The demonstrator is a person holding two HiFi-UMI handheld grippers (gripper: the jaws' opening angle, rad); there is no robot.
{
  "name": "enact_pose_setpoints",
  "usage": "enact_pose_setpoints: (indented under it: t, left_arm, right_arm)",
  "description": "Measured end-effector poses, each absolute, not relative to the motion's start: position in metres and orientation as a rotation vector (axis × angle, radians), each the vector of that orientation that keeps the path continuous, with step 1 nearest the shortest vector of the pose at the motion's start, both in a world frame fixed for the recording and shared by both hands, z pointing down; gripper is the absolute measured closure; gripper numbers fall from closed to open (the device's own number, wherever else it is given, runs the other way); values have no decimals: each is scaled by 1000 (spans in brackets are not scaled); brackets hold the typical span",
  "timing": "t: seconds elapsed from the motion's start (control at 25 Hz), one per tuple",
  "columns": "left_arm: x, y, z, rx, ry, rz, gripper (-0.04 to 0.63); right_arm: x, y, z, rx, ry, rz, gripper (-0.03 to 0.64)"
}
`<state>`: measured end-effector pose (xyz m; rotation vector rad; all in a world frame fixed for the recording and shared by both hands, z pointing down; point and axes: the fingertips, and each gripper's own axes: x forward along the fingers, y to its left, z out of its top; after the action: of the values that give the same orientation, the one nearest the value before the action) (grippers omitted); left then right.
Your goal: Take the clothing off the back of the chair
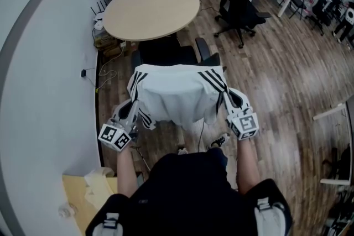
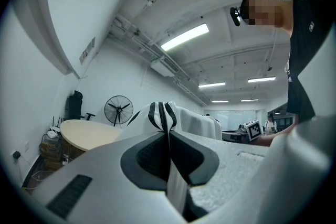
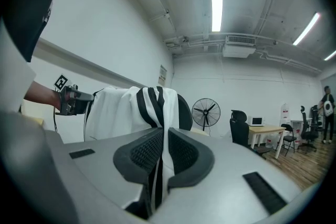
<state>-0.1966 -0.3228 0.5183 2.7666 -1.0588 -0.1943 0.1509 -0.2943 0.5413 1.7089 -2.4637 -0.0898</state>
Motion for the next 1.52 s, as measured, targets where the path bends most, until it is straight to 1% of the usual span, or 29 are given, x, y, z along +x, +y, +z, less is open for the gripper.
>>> enact_pose_setpoints:
  t: [0.44, 0.8, 1.2, 1.52]
  left_arm:
    - [-198, -312, 515, 2730, -1106, -230, 583]
    - [-214, -306, 511, 2654, -1293, -272, 584]
    - [-201, -291, 498, 2614, -1401, -251, 584]
    - [-211, -275, 492, 2573, -1489, -229, 584]
  right_arm:
    - [161, -285, 532, 1712, -2446, -108, 597]
    - [163, -284, 532, 1657, -2480, -128, 597]
    - [178, -280, 518, 1602, -2555, -135, 597]
    - [183, -278, 520, 1548, -2590, -102, 598]
